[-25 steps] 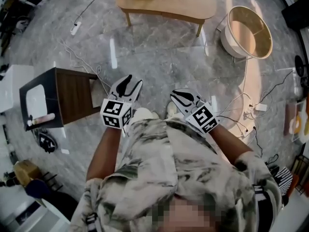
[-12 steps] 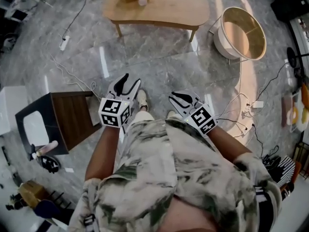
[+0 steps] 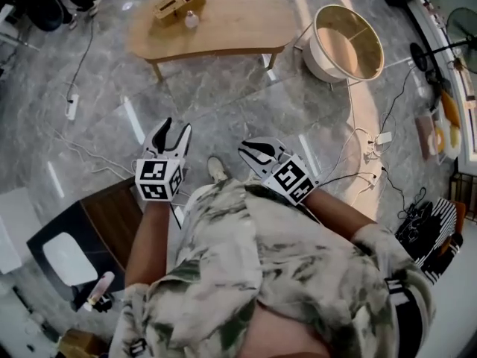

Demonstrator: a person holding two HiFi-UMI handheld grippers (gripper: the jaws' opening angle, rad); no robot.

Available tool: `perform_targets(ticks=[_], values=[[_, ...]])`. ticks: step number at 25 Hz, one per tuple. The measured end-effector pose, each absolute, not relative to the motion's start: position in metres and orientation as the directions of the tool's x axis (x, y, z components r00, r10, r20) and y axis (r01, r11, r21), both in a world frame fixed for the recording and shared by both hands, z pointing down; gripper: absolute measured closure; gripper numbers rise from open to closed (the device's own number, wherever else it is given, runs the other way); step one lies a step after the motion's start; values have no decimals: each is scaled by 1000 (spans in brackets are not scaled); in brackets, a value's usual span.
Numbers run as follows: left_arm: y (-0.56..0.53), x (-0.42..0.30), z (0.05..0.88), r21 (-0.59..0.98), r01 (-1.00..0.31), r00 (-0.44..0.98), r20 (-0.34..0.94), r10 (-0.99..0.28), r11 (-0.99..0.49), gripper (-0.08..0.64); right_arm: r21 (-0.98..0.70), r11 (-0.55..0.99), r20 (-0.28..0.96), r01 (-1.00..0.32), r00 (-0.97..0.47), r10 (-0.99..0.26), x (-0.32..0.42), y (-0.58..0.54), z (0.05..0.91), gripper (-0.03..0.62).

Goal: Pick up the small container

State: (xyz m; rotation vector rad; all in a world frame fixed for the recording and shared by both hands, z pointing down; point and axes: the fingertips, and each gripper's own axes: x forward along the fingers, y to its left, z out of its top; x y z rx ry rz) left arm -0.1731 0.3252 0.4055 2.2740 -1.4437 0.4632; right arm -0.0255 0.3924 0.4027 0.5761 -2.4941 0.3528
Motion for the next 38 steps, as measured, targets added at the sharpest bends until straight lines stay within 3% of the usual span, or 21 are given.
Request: perform_targets(ticks=[16, 30, 38], values=[[183, -166, 438, 178, -892, 444, 513, -734, -415, 350, -135, 831, 570, -540, -728, -380, -22, 256, 410, 514], [0, -127, 471, 129, -935, 338, 602, -724, -329, 350, -194, 879, 578, -435, -775, -256, 38, 86, 439, 512], [-72, -115, 501, 127, -944, 313, 641, -700, -306, 350, -233, 845, 583, -481, -764, -275, 63, 24, 454, 512]])
